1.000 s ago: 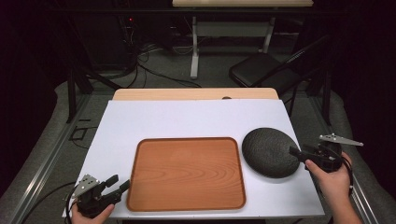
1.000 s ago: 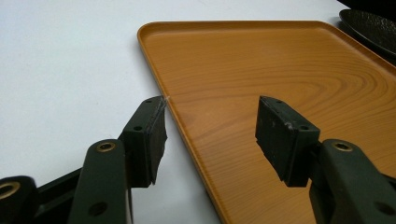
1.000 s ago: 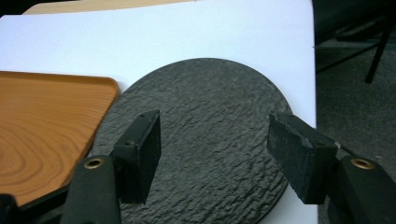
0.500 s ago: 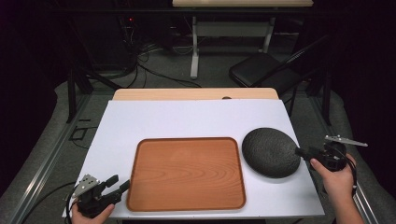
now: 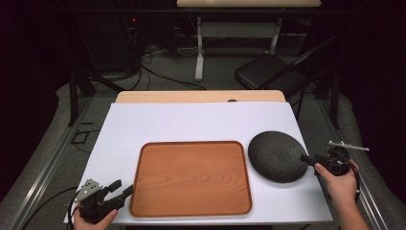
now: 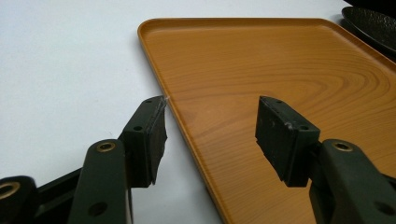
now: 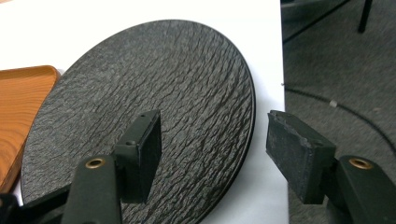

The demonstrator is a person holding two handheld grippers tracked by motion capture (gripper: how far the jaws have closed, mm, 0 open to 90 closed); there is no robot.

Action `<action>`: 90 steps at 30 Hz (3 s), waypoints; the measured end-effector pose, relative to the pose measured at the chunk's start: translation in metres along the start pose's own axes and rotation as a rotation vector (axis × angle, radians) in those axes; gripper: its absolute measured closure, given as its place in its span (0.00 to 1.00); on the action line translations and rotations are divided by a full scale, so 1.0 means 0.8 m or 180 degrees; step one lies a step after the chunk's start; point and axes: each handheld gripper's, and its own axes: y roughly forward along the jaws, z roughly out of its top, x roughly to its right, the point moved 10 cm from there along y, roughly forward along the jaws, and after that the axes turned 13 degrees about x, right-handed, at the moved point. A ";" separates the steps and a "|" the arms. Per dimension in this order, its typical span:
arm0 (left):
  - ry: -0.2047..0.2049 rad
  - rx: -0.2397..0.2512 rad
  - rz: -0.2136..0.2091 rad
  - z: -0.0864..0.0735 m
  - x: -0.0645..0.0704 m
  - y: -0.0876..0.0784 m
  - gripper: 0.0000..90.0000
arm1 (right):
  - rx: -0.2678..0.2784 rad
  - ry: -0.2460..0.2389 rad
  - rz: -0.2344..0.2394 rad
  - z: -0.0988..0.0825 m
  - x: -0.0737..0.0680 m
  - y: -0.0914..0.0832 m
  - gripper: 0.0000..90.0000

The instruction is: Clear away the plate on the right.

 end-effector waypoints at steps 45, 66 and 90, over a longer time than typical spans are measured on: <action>-0.0014 -0.0001 0.0008 0.000 -0.001 0.000 0.48 | -0.0226 0.0327 0.0078 -0.024 0.005 0.041 0.45; -0.0013 -0.0002 0.0013 0.000 -0.001 0.001 0.48 | -0.0287 0.0580 0.0113 -0.022 0.012 0.031 0.63; -0.0009 -0.0008 0.0020 -0.001 -0.001 0.001 0.48 | -0.0213 0.0721 0.0239 -0.005 0.006 0.019 0.73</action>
